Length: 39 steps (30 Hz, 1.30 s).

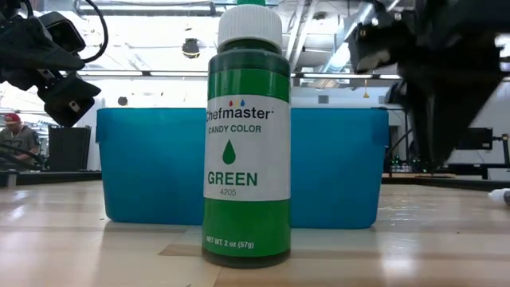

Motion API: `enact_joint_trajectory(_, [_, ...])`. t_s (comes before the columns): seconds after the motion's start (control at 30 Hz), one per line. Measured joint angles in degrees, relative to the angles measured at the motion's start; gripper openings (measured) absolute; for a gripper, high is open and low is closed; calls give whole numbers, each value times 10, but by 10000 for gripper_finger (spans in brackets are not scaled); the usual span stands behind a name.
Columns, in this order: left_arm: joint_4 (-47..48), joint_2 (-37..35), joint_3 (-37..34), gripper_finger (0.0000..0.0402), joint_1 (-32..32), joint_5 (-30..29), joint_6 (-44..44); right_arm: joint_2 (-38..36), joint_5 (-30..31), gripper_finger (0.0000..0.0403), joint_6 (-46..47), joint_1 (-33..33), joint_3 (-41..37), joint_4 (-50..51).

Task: Pick & Place food coloring
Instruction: Put the small brown food coloring bottle into the blue bin

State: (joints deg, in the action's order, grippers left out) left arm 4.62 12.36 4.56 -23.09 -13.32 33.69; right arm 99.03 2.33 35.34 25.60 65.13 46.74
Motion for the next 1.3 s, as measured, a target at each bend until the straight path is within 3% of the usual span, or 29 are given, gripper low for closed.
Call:
enact_joint_trajectory(0.17, [4, 0, 0, 174, 0, -1, 0, -39, -16, 120, 89, -16, 18, 90])
enact_joint_trajectory(0.47, [9, 0, 0, 174, 0, -6, -4, -42, -122, 120, 225, -62, 21, 126])
enact_joint_trajectory(0.87, [15, 0, -1, 174, 0, -6, -4, -41, -149, 120, 369, -113, 20, 140])
enact_joint_trajectory(1.3, [38, 0, -1, 174, 0, -6, -5, -41, -191, 120, 566, -98, 20, 154])
